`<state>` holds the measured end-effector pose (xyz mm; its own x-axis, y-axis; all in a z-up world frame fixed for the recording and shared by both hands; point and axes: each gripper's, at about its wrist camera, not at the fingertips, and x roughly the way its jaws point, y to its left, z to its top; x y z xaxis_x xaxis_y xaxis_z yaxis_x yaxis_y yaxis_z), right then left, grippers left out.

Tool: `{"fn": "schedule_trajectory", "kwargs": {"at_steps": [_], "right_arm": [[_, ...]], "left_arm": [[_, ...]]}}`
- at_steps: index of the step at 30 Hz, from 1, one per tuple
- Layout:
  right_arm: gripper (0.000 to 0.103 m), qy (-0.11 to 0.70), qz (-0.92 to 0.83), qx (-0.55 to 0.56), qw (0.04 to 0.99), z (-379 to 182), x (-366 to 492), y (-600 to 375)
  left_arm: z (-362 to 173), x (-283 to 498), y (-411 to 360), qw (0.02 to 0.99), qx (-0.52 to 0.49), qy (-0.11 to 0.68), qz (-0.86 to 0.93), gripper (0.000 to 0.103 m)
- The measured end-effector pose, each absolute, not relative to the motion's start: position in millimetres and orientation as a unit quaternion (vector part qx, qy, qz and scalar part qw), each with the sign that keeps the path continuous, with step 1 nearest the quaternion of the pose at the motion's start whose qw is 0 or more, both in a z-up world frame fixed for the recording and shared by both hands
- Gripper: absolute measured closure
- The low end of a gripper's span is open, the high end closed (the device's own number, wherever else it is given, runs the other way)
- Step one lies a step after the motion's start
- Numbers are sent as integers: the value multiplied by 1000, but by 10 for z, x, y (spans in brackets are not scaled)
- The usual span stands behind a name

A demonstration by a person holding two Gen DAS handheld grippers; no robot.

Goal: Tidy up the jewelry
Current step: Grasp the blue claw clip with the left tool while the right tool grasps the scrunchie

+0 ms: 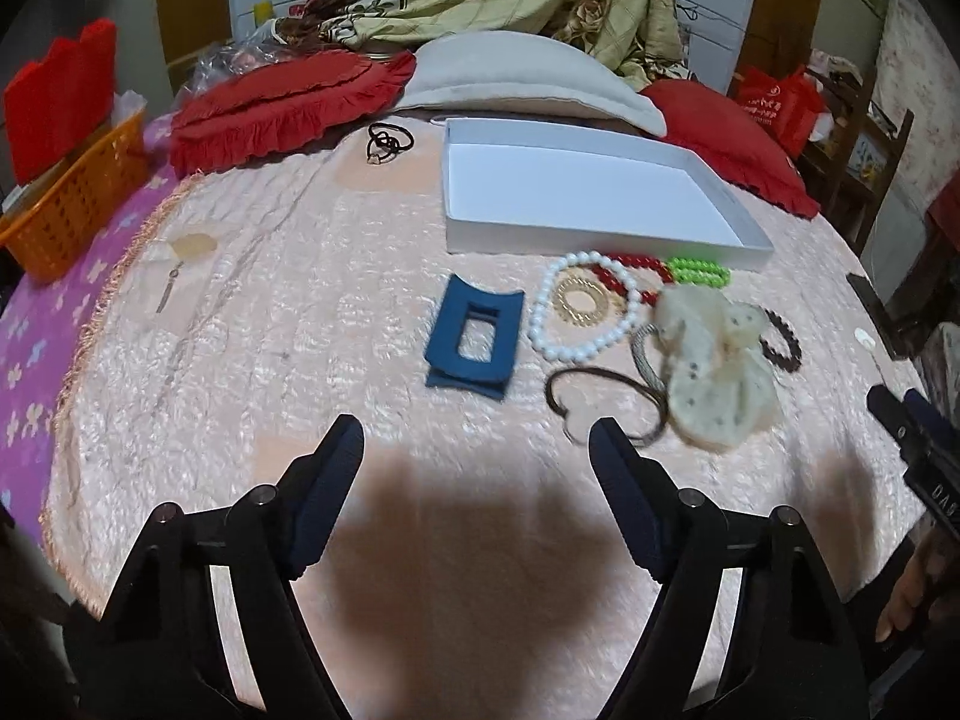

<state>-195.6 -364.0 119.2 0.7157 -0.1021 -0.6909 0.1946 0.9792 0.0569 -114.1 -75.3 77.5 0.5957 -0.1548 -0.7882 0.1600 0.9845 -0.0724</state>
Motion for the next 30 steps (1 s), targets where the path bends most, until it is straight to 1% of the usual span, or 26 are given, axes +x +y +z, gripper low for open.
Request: {"fn": "schedule_trajectory", "kwargs": {"at_steps": [3, 5, 12, 19, 20, 21, 23, 24, 26, 27, 28, 29, 30], "right_arm": [[27, 391, -57, 69, 916, 1065, -1800, -3603], [28, 401, -43, 77, 912, 992, -1693, -3575], [28, 422, -12, 118, 899, 825, -1294, -3558], [28, 439, 3, 118, 891, 697, -997, -3455], [28, 441, 5, 118, 890, 674, -971, -3436], [28, 443, 7, 117, 889, 653, -952, -3418], [28, 447, 10, 114, 887, 610, -914, -3378], [32, 448, 13, 114, 887, 594, -900, -3355], [43, 453, 18, 113, 884, 565, -889, -3333], [45, 454, 19, 113, 883, 554, -883, -3322], [47, 454, 18, 113, 883, 547, -885, -3312], [52, 455, 19, 112, 883, 545, -888, -3297], [57, 455, 19, 110, 883, 545, -893, -3289]], "left_arm": [[744, -978, -704, 891, -3, 444, -91, 25], [715, -849, -681, 889, -9, 449, -95, 25], [566, -375, -600, 871, -42, 480, -101, 25], [377, -137, -603, 857, -48, 501, -109, 25], [355, -123, -609, 856, -49, 502, -113, 27], [354, -129, -618, 856, -52, 502, -116, 30], [348, -116, -608, 854, -64, 501, -125, 42], [347, -107, -609, 852, -70, 502, -130, 46], [353, -98, -617, 851, -75, 503, -135, 59], [354, -95, -624, 851, -75, 502, -137, 66], [340, -95, -648, 848, -69, 507, -139, 82], [324, -92, -666, 845, -65, 512, -140, 90], [311, -102, -683, 844, -63, 513, -141, 90]]}}
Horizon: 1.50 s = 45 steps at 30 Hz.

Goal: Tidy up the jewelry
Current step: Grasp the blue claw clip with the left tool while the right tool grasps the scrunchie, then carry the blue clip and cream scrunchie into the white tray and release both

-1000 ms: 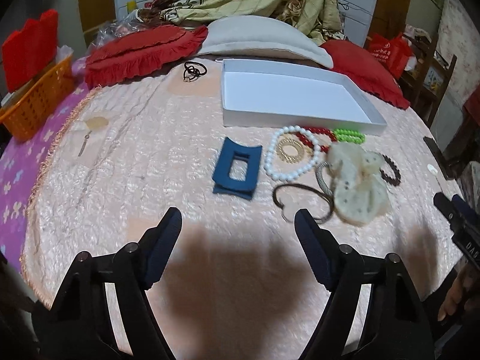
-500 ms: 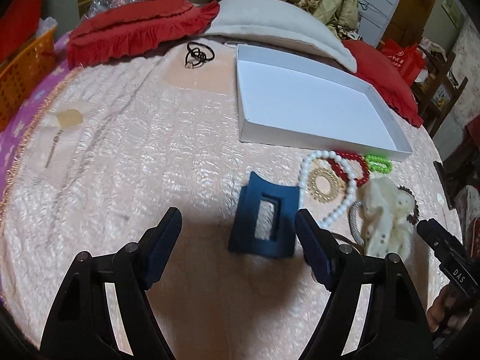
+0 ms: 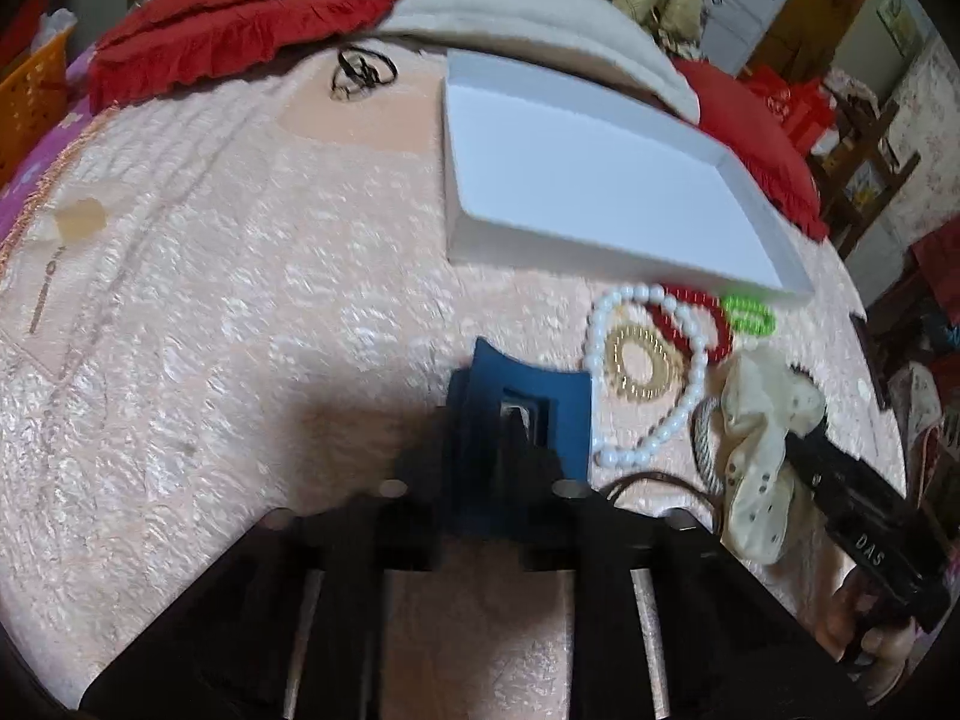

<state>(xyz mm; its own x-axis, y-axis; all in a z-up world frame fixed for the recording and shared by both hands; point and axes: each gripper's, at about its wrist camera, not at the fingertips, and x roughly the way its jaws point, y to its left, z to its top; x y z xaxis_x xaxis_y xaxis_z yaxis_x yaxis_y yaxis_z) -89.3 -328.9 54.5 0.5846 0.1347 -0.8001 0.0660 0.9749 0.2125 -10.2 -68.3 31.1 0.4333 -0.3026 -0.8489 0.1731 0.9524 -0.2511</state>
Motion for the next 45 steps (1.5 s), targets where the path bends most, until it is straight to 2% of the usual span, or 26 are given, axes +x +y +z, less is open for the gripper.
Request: {"fn": "schedule_trajectory", "kwargs": {"at_steps": [3, 7, 9, 15, 21, 26, 29, 31, 32, 33, 34, 35, 36, 41, 44, 45], "right_arm": [[69, 457, 21, 105, 883, 568, -915, -3272], [81, 452, 31, 110, 885, 632, -960, -3272], [91, 447, 34, 110, 887, 688, -996, -3274], [97, 427, 44, 97, 898, 887, -1115, -3222], [98, 401, 53, 71, 912, 1035, -1215, -3151], [97, 457, 95, 111, 878, 816, -1090, -3168], [93, 462, 86, 112, 876, 715, -1038, -3177], [82, 451, 84, 121, 880, 710, -1040, -3197], [74, 439, 92, 133, 884, 730, -1061, -3216], [60, 432, 98, 145, 885, 747, -1080, -3233], [52, 426, 106, 161, 884, 764, -1102, -3257], [31, 422, 115, 176, 882, 773, -1122, -3272], [23, 417, 121, 189, 881, 778, -1144, -3287], [24, 452, 75, 167, 873, 722, -1081, -3298], [42, 461, 61, 163, 870, 705, -995, -3338], [43, 464, 61, 159, 869, 704, -966, -3325]], "left_arm": [[341, -169, -718, 851, -54, 503, -143, 92], [427, -270, -719, 856, -54, 493, -145, 92], [482, -315, -702, 858, -57, 489, -148, 92], [714, -479, -695, 871, -47, 466, -151, 92], [885, -600, -701, 879, -44, 449, -157, 92], [802, -605, -706, 874, -39, 459, -157, 92], [689, -582, -686, 868, -47, 470, -155, 92], [601, -556, -658, 862, -54, 479, -155, 92], [570, -547, -645, 860, -58, 482, -155, 92], [543, -540, -624, 860, -62, 484, -153, 91], [516, -532, -603, 860, -66, 484, -151, 91], [503, -527, -592, 859, -67, 485, -150, 91], [484, -519, -582, 859, -68, 486, -147, 91], [402, -493, -543, 855, -76, 493, -142, 90], [367, -497, -537, 853, -78, 496, -143, 90], [368, -497, -538, 853, -79, 496, -144, 90]]}}
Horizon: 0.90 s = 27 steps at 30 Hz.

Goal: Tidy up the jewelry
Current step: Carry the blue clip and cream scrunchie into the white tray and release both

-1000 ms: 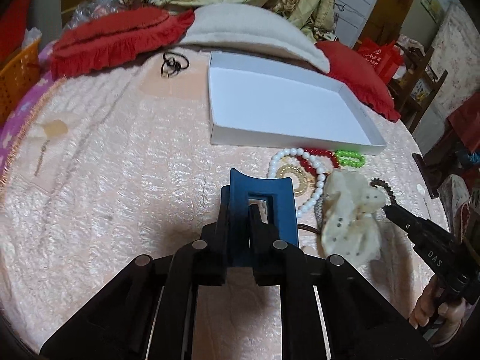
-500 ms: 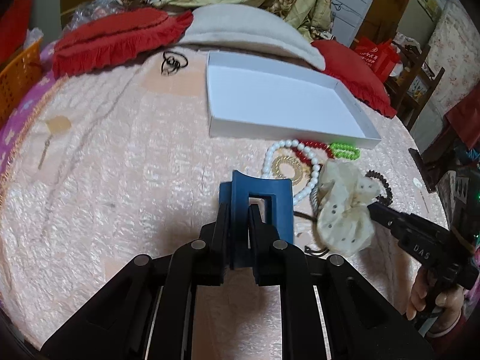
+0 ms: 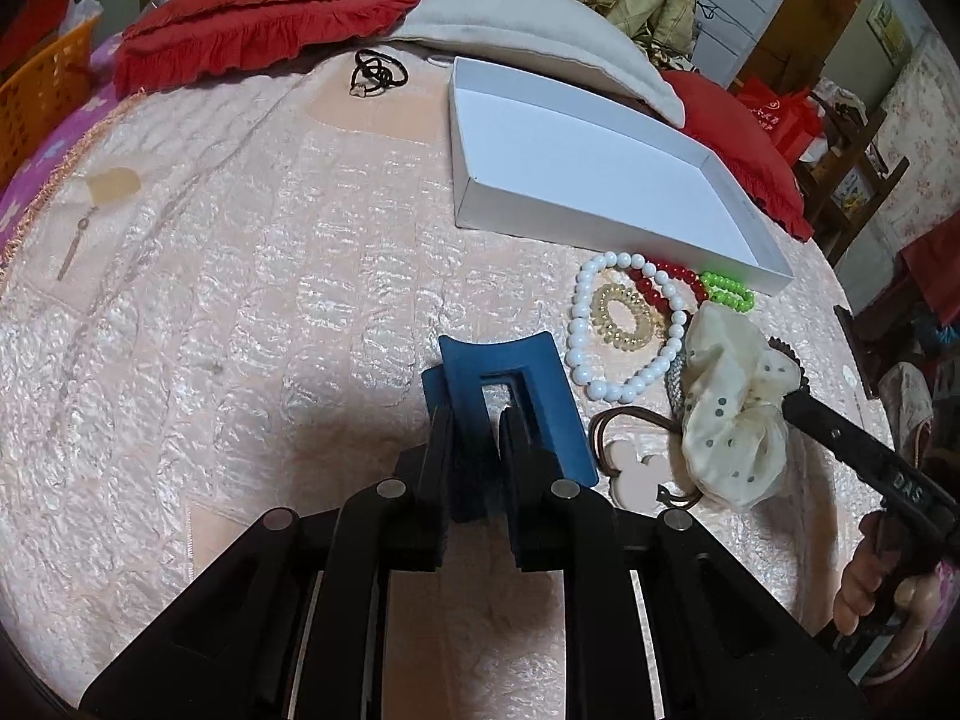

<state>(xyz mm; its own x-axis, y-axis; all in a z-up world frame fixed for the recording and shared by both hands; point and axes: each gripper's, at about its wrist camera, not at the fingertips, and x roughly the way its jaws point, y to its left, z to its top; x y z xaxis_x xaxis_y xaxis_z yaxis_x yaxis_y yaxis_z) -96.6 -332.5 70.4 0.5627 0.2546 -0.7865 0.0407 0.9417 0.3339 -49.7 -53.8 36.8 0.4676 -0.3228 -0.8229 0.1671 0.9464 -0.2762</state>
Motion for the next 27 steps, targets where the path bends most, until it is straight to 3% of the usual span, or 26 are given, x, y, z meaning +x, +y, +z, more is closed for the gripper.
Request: {"fn": "schedule_trajectory", "kwargs": {"at_steps": [7, 10, 15, 27], "right_arm": [[50, 467, 54, 121, 874, 648, -753, -3181], [71, 481, 40, 118, 868, 564, -677, -3177], [89, 474, 51, 128, 870, 566, -704, -3198], [94, 402, 70, 139, 903, 1185, -944, -3286]], "left_arm": [[322, -453, -544, 850, -82, 501, -144, 88], [292, -437, -537, 848, -90, 502, -147, 88], [342, -464, -521, 847, -99, 498, -157, 92], [948, -701, -576, 870, -94, 446, -189, 92]]}}
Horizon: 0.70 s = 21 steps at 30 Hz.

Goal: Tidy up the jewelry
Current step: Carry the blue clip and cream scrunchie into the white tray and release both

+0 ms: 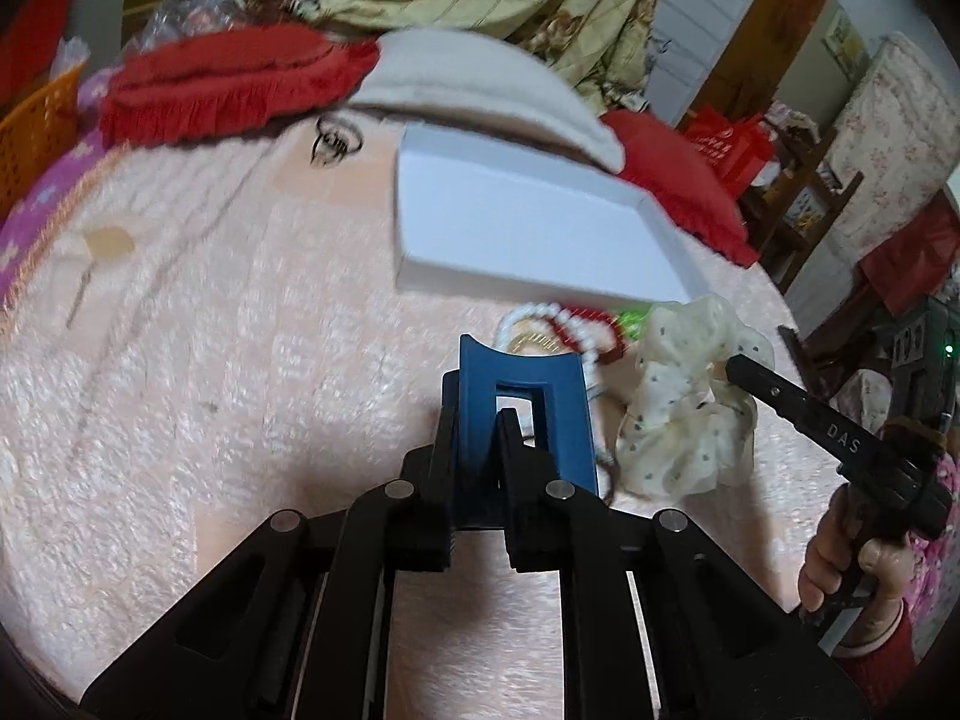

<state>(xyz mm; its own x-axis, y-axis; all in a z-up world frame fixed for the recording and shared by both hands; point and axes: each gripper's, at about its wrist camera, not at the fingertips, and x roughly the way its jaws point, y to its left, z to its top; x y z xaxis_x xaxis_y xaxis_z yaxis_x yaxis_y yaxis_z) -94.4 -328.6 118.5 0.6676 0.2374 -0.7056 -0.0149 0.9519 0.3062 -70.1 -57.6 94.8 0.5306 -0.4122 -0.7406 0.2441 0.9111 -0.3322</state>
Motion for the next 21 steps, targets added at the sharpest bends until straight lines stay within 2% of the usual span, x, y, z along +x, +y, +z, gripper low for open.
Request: {"fn": "schedule_trajectory", "kwargs": {"at_steps": [7, 12, 21], "right_arm": [[94, 366, 55, 141, 918, 1595, -779, -3536], [94, 346, 27, 134, 928, 1840, -433, -3793], [94, 380, -1, 166, 910, 1708, 602, -4202]], "left_arm": [[1282, -482, -676, 879, -78, 427, -197, 92], [1416, -36, -784, 888, -49, 420, -178, 92], [1312, 1030, -1033, 884, -35, 440, -154, 92]]}}
